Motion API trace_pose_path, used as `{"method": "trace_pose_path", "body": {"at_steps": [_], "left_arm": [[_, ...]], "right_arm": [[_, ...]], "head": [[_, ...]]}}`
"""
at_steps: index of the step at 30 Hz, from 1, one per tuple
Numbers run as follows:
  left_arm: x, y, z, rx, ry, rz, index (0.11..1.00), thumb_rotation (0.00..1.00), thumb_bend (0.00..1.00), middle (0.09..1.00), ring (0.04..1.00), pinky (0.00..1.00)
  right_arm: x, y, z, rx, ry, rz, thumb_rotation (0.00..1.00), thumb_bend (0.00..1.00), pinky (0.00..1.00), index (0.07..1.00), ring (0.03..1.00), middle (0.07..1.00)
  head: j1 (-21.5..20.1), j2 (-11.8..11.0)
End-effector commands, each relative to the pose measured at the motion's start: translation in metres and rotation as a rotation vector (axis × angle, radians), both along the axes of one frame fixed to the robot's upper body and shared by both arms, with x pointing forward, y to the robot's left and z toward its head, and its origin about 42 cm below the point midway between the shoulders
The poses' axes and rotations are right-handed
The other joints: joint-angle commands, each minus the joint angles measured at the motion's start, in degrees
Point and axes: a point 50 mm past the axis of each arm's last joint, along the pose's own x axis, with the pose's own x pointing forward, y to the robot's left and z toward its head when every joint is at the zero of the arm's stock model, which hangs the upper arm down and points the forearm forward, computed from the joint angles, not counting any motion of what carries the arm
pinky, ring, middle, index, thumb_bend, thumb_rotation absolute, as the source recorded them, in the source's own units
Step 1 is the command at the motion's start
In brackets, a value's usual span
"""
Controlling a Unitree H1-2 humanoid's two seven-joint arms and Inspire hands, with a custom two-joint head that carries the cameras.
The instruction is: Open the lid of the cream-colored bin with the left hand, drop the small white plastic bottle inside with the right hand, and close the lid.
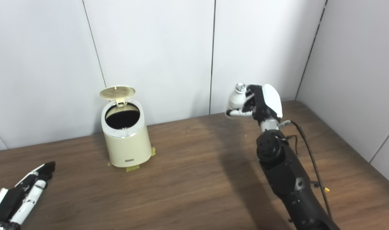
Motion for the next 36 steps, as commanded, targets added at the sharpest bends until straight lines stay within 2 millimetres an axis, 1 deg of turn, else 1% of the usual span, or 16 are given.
{"method": "trace_pose_path", "body": {"at_steps": [1,3,6,7,10,13,14,16,17,18,20,24,29,30,34,36], "left_arm": [[0.004,-0.002,0.011,0.021,-0.069,-0.009,0.898,0.73,0.2,0.913,0.933,0.95],[0.003,-0.004,0.01,0.021,-0.067,-0.001,0.889,0.73,0.23,0.908,0.931,0.96],[0.001,-0.005,0.006,0.002,-0.057,0.003,0.879,0.73,0.25,0.906,0.933,0.98],[0.001,-0.006,0.004,-0.006,-0.055,0.003,0.876,0.72,0.26,0.906,0.935,0.97],[0.0,-0.007,0.0,-0.009,-0.052,0.004,0.872,0.69,0.26,0.906,0.926,0.9],[-0.001,-0.008,-0.004,-0.014,-0.04,0.007,0.882,0.7,0.31,0.915,0.926,0.88],[-0.002,-0.008,-0.006,-0.016,-0.038,0.007,0.885,0.71,0.32,0.918,0.927,0.88],[-0.001,-0.008,-0.008,-0.02,-0.037,0.008,0.89,0.71,0.35,0.92,0.938,0.93],[-0.001,-0.009,-0.009,-0.023,-0.037,0.007,0.893,0.71,0.35,0.92,0.942,0.95],[-0.001,-0.01,-0.011,-0.029,-0.037,0.007,0.895,0.7,0.35,0.921,0.945,0.96],[0.0,-0.011,-0.013,-0.037,-0.037,0.005,0.9,0.68,0.34,0.919,0.945,0.94],[0.0,-0.017,-0.017,-0.049,-0.036,0.003,0.908,0.67,0.36,0.919,0.939,0.92],[0.0,-0.02,-0.019,-0.044,-0.041,0.004,0.908,0.69,0.37,0.928,0.937,0.91],[0.0,-0.021,-0.019,-0.047,-0.041,0.003,0.91,0.7,0.36,0.93,0.934,0.9],[-0.001,-0.022,-0.02,-0.058,-0.049,0.003,0.915,0.7,0.37,0.931,0.919,0.86],[-0.002,-0.022,-0.021,-0.062,-0.05,0.004,0.915,0.69,0.36,0.931,0.92,0.87]], "right_arm": [[0.004,0.012,0.034,-0.019,-0.102,0.031,0.0,0.52,0.39,0.506,0.413,0.483],[0.001,0.024,0.043,-0.013,-0.132,0.074,0.0,0.52,0.38,0.52,0.403,0.481],[-0.002,0.04,0.053,-0.008,-0.17,0.133,0.0,0.52,0.4,0.506,0.417,0.48],[-0.002,0.045,0.056,-0.007,-0.179,0.151,0.0,0.52,0.41,0.505,0.421,0.481],[-0.003,0.064,0.066,-0.007,-0.199,0.206,0.0,0.52,0.42,0.504,0.426,0.481],[-0.006,0.088,0.079,-0.025,-0.237,0.27,0.0,0.52,0.4,0.509,0.419,0.483],[-0.006,0.098,0.083,-0.025,-0.254,0.294,0.0,0.52,0.38,0.511,0.416,0.479],[-0.007,0.116,0.091,-0.016,-0.282,0.345,0.0,0.52,0.37,0.507,0.416,0.485],[-0.008,0.121,0.093,-0.011,-0.288,0.357,0.0,0.52,0.37,0.504,0.418,0.488],[-0.008,0.131,0.096,-0.018,-0.303,0.383,0.0,0.52,0.37,0.502,0.419,0.49],[-0.007,0.143,0.101,-0.026,-0.321,0.416,0.0,0.52,0.38,0.499,0.423,0.492],[-0.005,0.169,0.108,-0.02,-0.337,0.471,0.0,0.52,0.4,0.49,0.429,0.497],[-0.001,0.196,0.113,-0.021,-0.334,0.528,0.0,0.52,0.41,0.48,0.436,0.504],[-0.001,0.201,0.114,-0.026,-0.335,0.538,0.0,0.52,0.41,0.481,0.438,0.501],[0.004,0.217,0.112,-0.03,-0.341,0.592,0.0,0.52,0.41,0.476,0.443,0.502],[0.008,0.224,0.109,-0.027,-0.341,0.61,0.0,0.52,0.45,0.471,0.453,0.499]], "head": [[0.63,-0.04],[1.66,-0.17],[3.27,-0.34],[3.71,-0.34],[4.66,-0.64],[5.52,-0.82],[5.76,-0.86],[6.25,-0.97],[6.35,-0.99],[6.7,-1.13],[7.11,-1.25],[8.33,-1.58],[9.15,-1.78],[9.5,-1.87],[10.55,-2.04],[10.87,-2.09]]}}
